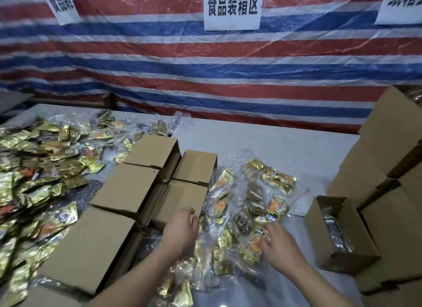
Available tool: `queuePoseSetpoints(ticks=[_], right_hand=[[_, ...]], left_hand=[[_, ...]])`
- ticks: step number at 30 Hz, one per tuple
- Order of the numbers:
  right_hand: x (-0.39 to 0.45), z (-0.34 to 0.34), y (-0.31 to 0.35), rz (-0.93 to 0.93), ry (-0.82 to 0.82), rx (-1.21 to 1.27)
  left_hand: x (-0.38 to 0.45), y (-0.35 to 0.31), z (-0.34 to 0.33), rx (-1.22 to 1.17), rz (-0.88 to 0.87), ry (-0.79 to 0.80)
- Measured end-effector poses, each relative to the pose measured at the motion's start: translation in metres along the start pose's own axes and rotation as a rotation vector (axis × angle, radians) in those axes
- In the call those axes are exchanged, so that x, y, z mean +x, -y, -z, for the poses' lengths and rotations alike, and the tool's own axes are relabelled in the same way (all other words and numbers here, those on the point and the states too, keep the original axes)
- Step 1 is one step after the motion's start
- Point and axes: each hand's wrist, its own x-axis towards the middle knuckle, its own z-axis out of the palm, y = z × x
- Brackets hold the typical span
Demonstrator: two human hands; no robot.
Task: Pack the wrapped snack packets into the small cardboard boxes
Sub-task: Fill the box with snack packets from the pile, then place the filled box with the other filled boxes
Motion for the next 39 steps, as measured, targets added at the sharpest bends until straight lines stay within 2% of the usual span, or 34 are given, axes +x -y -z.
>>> queuePoseSetpoints(ticks=[3, 7, 9, 15, 19, 23, 27, 30, 32, 35, 36, 39], right_hand=[[0.011, -0.004, 0.028, 0.044, -0.003, 0.053], [0.019, -0.009, 0.061, 0.103, 0.011, 0.095], [0.020, -0.015, 0.079, 0.139, 0.033, 0.093], [0.013, -0.051, 0.167, 0.434, 0.153, 0.062], [-0.006, -0.082, 0.233, 0.623, 0.251, -0.020], [-0.032, -0.103, 0.268, 0.715, 0.324, -0.086], [-0.053, -0.110, 0.272, 0.732, 0.378, -0.111], [-0.061, -0.102, 0.271, 0.710, 0.406, -0.089], [-0.067, -0.089, 0.272, 0.727, 0.457, -0.027], [-0.081, -0.059, 0.272, 0.810, 0.627, 0.074], [-0.087, -0.045, 0.270, 0.847, 0.658, 0.078], [-0.100, -0.004, 0.256, 0.848, 0.762, 0.141]], left_hand=[[0.033, 0.027, 0.040, 0.229, 0.028, -0.105], [0.052, 0.079, 0.085, 0.410, 0.240, -0.059], [0.042, 0.098, 0.096, 0.430, 0.269, -0.019], [-0.042, 0.133, 0.109, 0.271, 0.299, -0.080], [-0.116, 0.157, 0.095, 0.386, 0.331, 0.004], [-0.174, 0.177, 0.069, 0.473, 0.449, 0.091], [-0.200, 0.174, 0.064, 0.537, 0.543, 0.134], [-0.208, 0.154, 0.078, 0.554, 0.425, 0.054], [-0.224, 0.139, 0.095, 0.655, 0.344, 0.127], [-0.231, 0.093, 0.131, 0.704, 0.294, 0.285], [-0.230, 0.083, 0.134, 0.712, 0.253, 0.292], [-0.227, 0.045, 0.147, 0.536, 0.174, 0.392]])
